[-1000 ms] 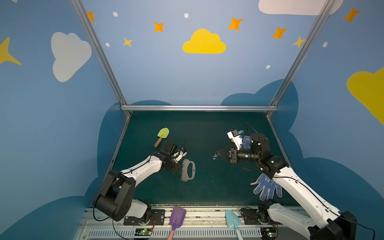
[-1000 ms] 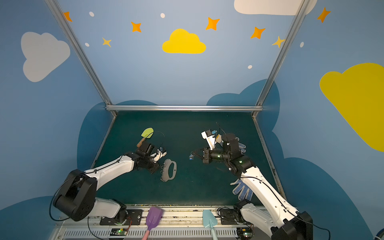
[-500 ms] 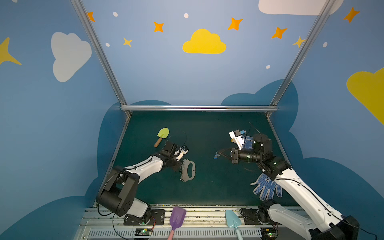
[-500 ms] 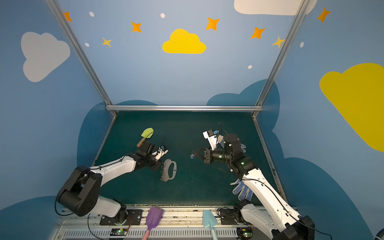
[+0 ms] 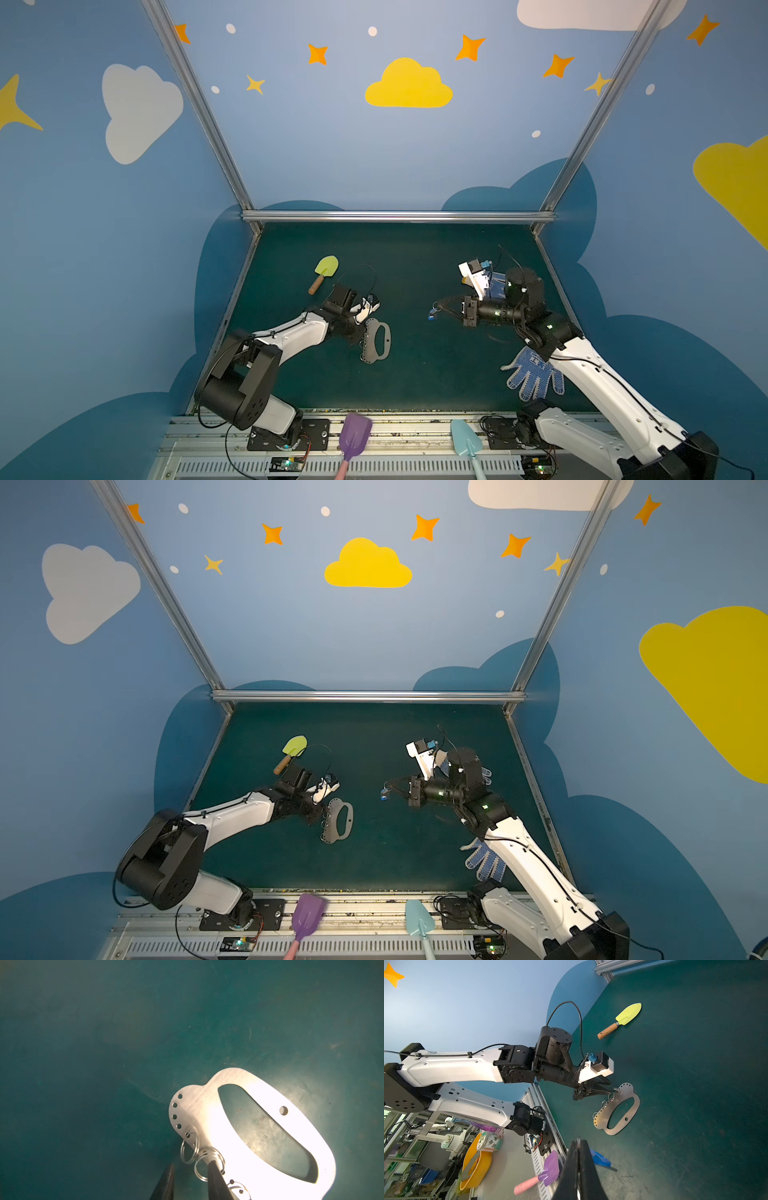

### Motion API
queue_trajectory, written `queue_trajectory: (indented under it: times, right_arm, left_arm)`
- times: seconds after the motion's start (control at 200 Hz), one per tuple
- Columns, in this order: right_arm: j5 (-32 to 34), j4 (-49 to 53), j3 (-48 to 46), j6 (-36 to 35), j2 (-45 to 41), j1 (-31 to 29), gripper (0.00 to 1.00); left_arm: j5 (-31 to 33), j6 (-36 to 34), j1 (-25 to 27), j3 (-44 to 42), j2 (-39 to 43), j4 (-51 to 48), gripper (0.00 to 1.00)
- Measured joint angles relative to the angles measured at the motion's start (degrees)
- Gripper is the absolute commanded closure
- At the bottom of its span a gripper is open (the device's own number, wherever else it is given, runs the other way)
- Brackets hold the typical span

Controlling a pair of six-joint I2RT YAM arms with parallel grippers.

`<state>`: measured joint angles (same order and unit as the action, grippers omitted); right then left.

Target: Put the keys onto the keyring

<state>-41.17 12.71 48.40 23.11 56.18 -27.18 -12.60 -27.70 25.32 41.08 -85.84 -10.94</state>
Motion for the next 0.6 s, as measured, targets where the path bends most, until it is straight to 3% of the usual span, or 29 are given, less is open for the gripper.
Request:
queue_trajectory:
  times: [0.601]
  right_arm:
    - [-0.02, 0.07, -0.31, 0.00, -1.01, 0.37, 1.00]
  left_arm:
    - [0.72, -0.17, 0.13, -0.13, -2.38, 1.36, 0.77]
